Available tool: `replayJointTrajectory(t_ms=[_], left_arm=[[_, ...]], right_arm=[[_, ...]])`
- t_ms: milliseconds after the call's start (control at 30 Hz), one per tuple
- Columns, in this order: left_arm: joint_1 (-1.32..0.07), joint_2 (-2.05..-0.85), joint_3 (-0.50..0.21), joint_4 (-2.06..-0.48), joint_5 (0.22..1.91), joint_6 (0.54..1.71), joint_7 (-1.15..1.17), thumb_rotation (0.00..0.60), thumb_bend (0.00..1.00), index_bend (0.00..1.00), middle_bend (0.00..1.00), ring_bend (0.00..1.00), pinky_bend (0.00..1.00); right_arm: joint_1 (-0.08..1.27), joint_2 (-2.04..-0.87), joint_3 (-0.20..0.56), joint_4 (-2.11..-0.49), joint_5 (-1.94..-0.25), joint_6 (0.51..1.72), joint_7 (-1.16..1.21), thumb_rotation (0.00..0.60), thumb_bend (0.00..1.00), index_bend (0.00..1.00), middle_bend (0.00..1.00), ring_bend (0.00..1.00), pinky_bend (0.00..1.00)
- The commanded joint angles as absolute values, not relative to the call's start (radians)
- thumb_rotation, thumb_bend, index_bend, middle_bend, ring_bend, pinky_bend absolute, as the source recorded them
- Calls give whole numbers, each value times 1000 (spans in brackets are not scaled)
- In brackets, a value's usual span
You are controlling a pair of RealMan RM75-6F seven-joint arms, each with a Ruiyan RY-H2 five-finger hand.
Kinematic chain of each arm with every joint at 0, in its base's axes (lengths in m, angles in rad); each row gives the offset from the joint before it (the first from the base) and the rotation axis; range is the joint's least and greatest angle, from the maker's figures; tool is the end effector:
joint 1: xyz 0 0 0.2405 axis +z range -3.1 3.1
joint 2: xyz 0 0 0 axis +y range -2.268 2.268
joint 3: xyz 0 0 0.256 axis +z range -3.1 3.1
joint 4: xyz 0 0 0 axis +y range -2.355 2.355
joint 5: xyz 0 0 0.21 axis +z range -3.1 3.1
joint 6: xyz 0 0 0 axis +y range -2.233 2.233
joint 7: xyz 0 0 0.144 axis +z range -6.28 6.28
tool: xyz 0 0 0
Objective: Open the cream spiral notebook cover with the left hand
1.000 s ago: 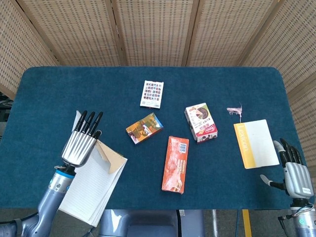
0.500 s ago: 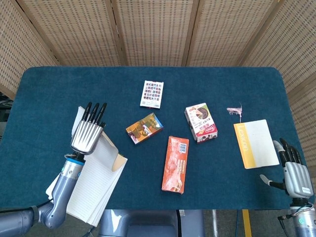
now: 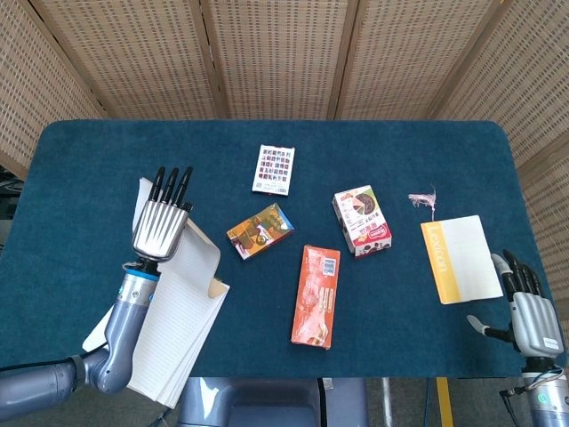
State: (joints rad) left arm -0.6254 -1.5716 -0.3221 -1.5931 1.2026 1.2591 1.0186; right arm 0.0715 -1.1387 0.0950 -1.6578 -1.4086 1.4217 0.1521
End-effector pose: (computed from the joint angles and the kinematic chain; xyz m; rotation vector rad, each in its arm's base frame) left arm -0.1245 0.3392 0.0387 -1.6064 -0.3290 -0.7515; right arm -0.3140 -0.1849 0.1508 1.2265 -1.1284 1.0117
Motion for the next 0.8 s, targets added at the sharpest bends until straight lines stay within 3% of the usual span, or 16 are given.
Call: replayJointTrajectory(t_ms=[33, 333, 500, 800], left_arm=[[-638, -1584, -331, -1572, 1184, 1266, 1020, 600, 690, 798, 0, 0, 0], [-652, -1584, -315, -1533, 1178, 1296, 1000, 600, 674, 797, 0, 0, 0], [-665, -1591, -316, -1512, 1191, 1314, 986, 600, 657, 727, 0, 0, 0], [-725, -1682, -319, -1328, 1197, 1312, 972, 600, 644, 727, 0, 0, 0]], right_arm=[[73, -1138, 96, -1658, -1406, 1417, 156, 600, 28, 0, 0, 0, 0], [75, -1139, 94, -1661, -1409, 1414, 156, 600, 28, 0, 0, 0, 0], [75, -1140, 93, -1666, -1411, 1415, 150, 600, 29, 0, 0, 0, 0], [73, -1137, 96, -1674, -1398, 1409, 175, 600, 28, 0, 0, 0, 0]])
